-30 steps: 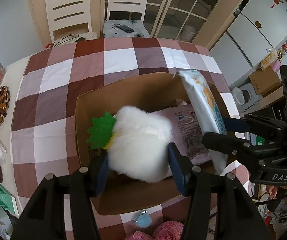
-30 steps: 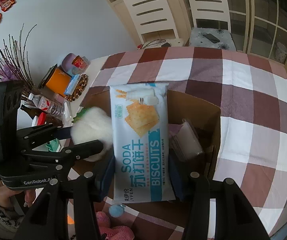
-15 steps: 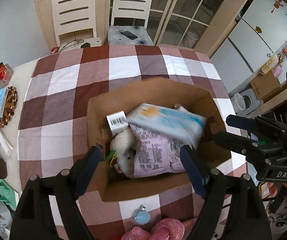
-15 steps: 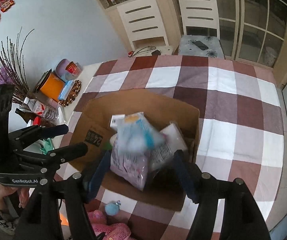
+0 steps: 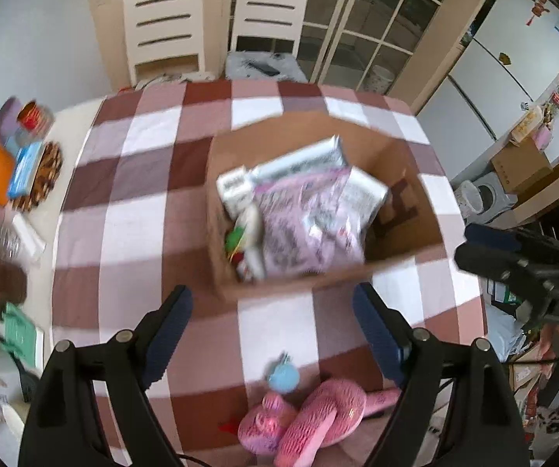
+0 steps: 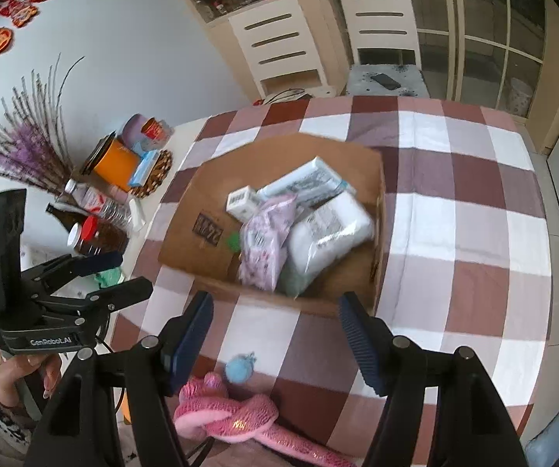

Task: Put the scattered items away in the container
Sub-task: 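Lower both tools toward the pink knotted plush on the table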

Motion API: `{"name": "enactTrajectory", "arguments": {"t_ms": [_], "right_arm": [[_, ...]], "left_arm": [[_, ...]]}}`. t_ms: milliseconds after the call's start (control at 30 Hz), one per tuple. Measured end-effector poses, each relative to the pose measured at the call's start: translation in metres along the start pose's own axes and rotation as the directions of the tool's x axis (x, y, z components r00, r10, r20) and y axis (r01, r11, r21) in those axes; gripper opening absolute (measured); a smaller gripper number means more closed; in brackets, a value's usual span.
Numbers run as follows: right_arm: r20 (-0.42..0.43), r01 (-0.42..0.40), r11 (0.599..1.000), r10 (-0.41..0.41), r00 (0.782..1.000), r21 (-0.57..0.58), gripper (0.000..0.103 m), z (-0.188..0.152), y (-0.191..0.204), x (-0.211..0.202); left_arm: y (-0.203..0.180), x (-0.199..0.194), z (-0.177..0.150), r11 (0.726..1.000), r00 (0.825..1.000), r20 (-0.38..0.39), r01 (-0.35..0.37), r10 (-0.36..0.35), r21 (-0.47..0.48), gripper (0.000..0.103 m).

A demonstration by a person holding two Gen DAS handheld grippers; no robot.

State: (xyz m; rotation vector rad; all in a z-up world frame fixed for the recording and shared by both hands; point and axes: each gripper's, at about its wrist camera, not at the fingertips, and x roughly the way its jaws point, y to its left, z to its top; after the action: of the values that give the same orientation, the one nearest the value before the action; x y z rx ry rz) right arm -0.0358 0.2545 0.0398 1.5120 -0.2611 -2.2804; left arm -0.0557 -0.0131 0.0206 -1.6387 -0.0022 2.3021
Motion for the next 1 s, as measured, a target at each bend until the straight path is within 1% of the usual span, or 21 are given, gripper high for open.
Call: {"name": "enactTrajectory", "arguments": {"t_ms": [67,167,233,300,433,533,600,667,733,800,867,933,967,1000], "right_arm": [[-0.019,-0.009,1.0,0.009,1.0,-0.015,0.069,-0.011,0.005,0.003],[-0.059,-0.025,0.999,0.023,0.998,-0.03,0.069,-0.026,0.012,0.012],[-0.089,-0.033,0.999,0.03,0.996,-0.031,0.069,-0.034,0.014,0.021],[-0.117,-0.035,0.999,0.031,0.993,-0.034,0.069,-0.041,0.017,0.032],[-0.201,-0.012,0.998,0.001,0.98,-0.055,0.069,-0.053,0.022,0.061],[-0.28,-0.015,0.996,-0.01,0.96,-0.086,0.069,-0.063,0.03,0.087],[-0.337,-0.039,0.995,0.005,0.941,-0.096,0.069,-0.071,0.037,0.107],[-0.383,-0.059,0.993,0.017,0.923,-0.098,0.069,-0.077,0.044,0.124],[-0.426,-0.063,0.993,0.015,0.904,-0.098,0.069,-0.083,0.051,0.144],[-0.461,-0.059,0.996,0.019,0.887,-0.073,0.069,-0.087,0.053,0.161],[-0.498,-0.042,0.999,0.024,0.867,-0.024,0.069,-0.09,0.052,0.177],[-0.527,-0.028,0.999,0.034,0.849,0.02,0.069,-0.093,0.05,0.191],[-0.534,-0.026,0.999,0.04,0.845,0.035,0.069,-0.095,0.05,0.197],[-0.539,-0.022,0.999,0.043,0.842,0.046,0.069,-0.096,0.051,0.201]], "left_arm": [[0.005,0.002,-0.018,1.0,1.0,-0.026,-0.004,0.004,-0.003,0.085],[0.008,0.01,-0.051,1.0,0.996,-0.089,0.006,-0.005,0.003,0.085],[0.007,0.019,-0.072,1.0,0.99,-0.141,0.025,-0.023,0.011,0.085],[0.001,0.028,-0.091,0.999,0.982,-0.188,0.031,-0.025,0.027,0.085],[-0.012,0.048,-0.123,0.997,0.964,-0.264,0.036,-0.017,0.066,0.085],[-0.018,0.06,-0.14,0.996,0.953,-0.304,0.028,-0.001,0.087,0.085],[-0.021,0.068,-0.15,0.995,0.947,-0.321,0.044,-0.012,0.094,0.085],[-0.022,0.072,-0.158,0.994,0.946,-0.323,0.053,-0.019,0.098,0.085],[-0.022,0.079,-0.164,0.994,0.949,-0.315,0.053,-0.022,0.092,0.085],[-0.016,0.086,-0.168,0.997,0.953,-0.301,0.056,-0.035,0.061,0.085],[-0.008,0.091,-0.17,0.997,0.956,-0.286,0.071,-0.067,0.004,0.085],[0.003,0.095,-0.176,0.998,0.961,-0.269,0.054,-0.062,-0.037,0.084],[0.009,0.096,-0.179,0.996,0.961,-0.263,0.067,-0.082,-0.065,0.084],[0.015,0.098,-0.183,0.99,0.958,-0.26,0.092,-0.118,-0.108,0.084]]}}
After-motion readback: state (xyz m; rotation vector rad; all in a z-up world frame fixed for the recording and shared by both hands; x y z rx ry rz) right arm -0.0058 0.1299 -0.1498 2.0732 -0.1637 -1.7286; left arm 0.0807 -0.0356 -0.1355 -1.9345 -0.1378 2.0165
